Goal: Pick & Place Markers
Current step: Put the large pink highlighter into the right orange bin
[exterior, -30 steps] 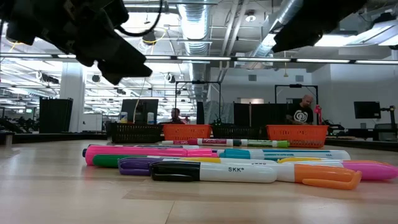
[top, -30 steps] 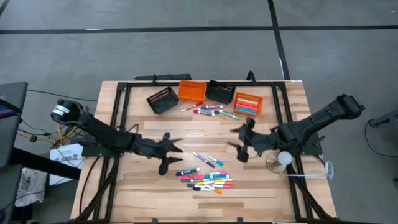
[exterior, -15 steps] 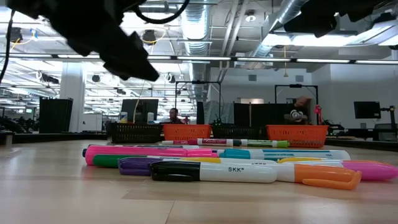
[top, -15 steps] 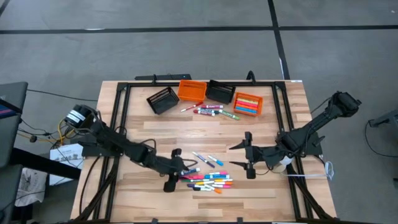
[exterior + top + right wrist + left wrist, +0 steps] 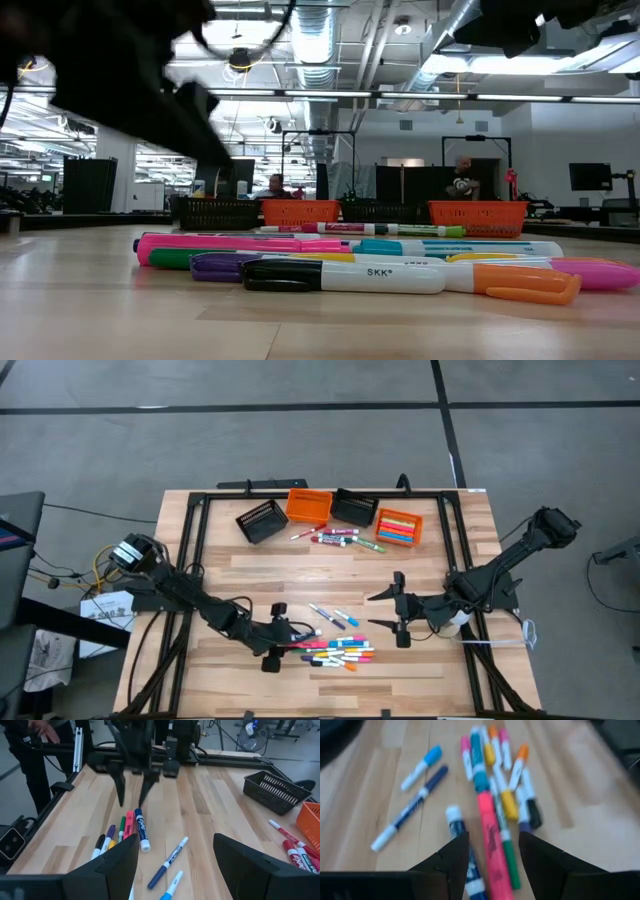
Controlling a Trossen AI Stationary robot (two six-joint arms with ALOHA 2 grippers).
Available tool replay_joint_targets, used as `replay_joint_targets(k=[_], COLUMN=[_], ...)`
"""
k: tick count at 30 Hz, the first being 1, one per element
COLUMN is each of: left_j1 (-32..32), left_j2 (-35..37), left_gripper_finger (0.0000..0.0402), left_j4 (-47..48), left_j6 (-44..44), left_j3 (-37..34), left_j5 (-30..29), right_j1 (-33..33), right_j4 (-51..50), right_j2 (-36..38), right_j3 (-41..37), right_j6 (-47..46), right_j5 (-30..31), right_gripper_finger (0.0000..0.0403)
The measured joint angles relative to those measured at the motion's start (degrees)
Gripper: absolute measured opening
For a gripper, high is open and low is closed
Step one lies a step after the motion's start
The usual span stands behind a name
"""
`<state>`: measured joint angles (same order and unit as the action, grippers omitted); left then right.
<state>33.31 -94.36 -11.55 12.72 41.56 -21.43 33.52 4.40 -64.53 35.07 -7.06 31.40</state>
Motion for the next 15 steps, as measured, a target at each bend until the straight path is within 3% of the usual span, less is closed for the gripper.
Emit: replay_joint_targets(k=[5,15], left_j1=[-0.04,-0.08], left_j2=[-4.42,-4.6], left_gripper_finger=[0.0173,0.0173], left_j4=[-3.1,-4.98], left_j6=[-0.93,-1.89], left_j3=[-0.08,-0.08], left_j5=[0.47,0.54], right_j1=[0.0,0.0], right_j4=[0.4,0.39], right_j2=[0.0,0.0], right_j3=[0.0,0.0], right_j6=[0.03,0.09], right_j5=[-0.04,0.0], right_gripper_finger=[0.0249,0.0249])
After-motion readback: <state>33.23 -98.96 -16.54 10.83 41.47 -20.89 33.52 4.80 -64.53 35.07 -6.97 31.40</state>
